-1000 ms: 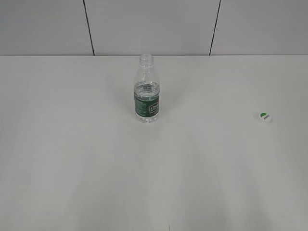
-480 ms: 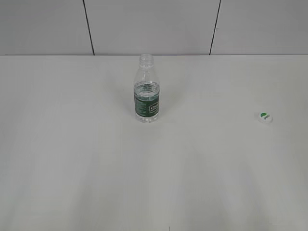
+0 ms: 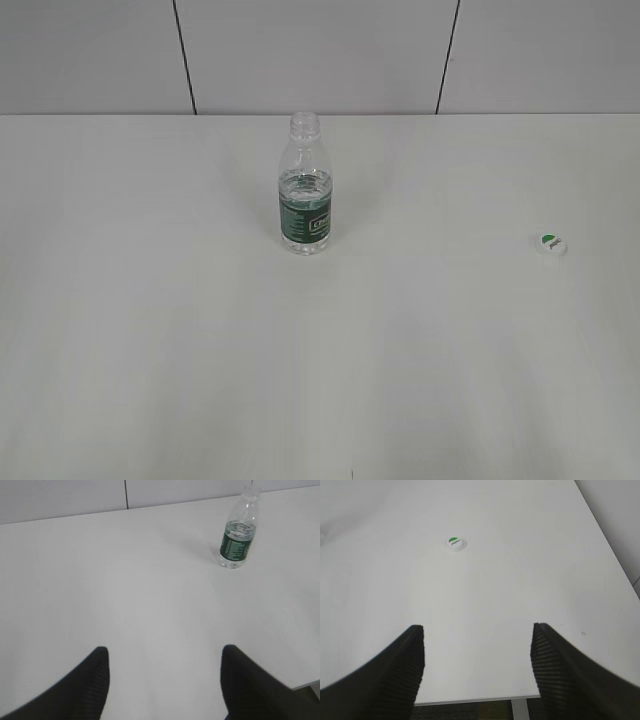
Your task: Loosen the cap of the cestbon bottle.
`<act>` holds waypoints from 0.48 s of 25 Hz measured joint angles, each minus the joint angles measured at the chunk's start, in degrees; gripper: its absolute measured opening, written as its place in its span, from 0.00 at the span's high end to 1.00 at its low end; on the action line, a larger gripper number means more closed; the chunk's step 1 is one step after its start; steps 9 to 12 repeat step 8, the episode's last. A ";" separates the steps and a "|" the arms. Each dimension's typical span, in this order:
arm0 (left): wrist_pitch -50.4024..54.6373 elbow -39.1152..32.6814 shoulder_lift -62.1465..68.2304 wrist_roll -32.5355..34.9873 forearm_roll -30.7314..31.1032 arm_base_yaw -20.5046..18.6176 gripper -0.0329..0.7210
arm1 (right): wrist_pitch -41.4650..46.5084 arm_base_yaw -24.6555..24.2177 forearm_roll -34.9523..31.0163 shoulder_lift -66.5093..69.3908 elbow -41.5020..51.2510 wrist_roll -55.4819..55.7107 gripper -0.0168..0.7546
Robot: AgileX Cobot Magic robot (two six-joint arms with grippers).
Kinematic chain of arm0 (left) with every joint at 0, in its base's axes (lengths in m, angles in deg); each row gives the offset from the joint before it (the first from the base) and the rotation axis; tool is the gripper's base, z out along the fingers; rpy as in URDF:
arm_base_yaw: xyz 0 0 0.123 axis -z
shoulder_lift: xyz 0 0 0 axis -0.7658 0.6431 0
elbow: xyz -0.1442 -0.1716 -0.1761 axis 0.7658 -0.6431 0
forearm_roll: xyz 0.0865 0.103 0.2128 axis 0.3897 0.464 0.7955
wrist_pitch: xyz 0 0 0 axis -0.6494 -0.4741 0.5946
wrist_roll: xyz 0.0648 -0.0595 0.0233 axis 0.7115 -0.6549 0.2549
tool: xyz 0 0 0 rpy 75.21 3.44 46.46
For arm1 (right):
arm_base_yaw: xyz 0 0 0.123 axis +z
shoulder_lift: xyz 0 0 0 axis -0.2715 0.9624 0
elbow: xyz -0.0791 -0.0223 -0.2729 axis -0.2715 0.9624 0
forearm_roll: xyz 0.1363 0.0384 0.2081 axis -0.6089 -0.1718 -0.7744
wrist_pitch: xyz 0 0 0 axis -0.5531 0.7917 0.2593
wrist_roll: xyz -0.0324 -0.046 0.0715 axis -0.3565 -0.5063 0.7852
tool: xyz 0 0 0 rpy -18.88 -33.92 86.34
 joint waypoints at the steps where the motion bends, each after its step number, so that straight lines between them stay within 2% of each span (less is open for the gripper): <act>1: 0.00 0.00 0.00 -0.71 0.83 0.00 0.38 | 0.00 0.00 0.00 0.00 0.00 0.00 0.32; 5: 0.00 0.00 0.00 -3.37 2.88 0.00 0.38 | 0.00 0.00 0.00 0.00 0.00 0.00 0.32; 12: 0.00 0.00 0.00 -3.90 3.13 0.00 0.38 | 0.00 0.00 0.00 0.00 0.00 0.00 0.32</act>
